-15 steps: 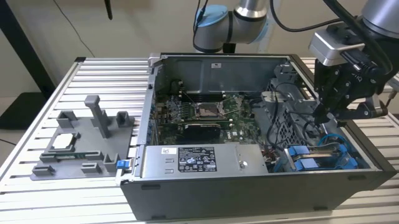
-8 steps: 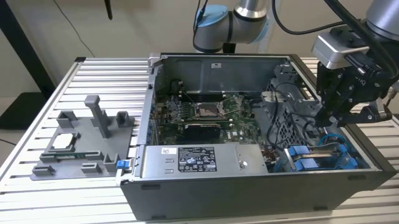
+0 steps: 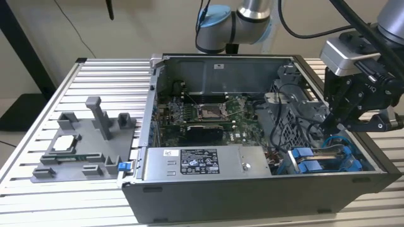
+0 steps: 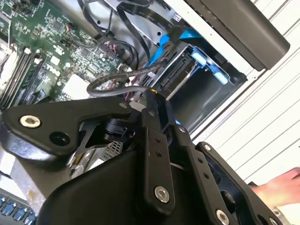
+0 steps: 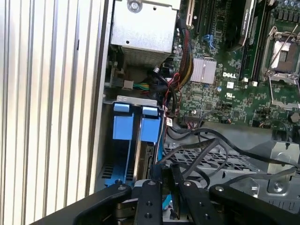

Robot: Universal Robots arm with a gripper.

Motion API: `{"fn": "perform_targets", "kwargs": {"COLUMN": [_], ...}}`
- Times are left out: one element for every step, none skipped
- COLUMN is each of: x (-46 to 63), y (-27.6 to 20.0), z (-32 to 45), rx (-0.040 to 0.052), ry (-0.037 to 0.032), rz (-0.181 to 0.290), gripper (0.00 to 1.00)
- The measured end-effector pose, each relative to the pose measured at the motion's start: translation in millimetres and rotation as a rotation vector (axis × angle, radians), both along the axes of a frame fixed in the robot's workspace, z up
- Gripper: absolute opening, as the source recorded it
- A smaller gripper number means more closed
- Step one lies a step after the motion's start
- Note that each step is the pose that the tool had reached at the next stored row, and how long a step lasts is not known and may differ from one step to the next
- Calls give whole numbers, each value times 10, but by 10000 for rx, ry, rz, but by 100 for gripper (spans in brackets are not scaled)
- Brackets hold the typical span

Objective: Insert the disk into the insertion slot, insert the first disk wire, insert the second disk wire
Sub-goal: 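Insert the first disk wire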

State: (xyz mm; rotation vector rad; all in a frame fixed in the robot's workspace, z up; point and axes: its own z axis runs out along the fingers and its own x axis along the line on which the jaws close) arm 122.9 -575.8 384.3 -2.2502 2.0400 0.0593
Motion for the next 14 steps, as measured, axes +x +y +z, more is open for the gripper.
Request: {"fn": "perform_targets", "kwargs": {"x": [0,0,1,1,1,1,2,6,9,13,15,15,15,15], "y": [-15,-30,-47,-63,-80,-95,-111,-126,-135,-139,-140,-140,-140,-140], "z": [0,0,0,0,-1,-1,-2,-3,-6,-10,-12,-11,-11,-11], "rx": [-6,-10,-17,-21,-26,-30,-35,-39,-41,-42,-41,-42,-43,-43], "ry": [0,0,0,0,0,0,0,1,9,26,29,30,31,31], "rz": [-7,-15,-23,-30,-36,-41,-46,-48,-50,-53,-54,-55,-55,-55], "gripper": [0,0,0,0,0,0,0,0,0,0,0,0,0,0]}}
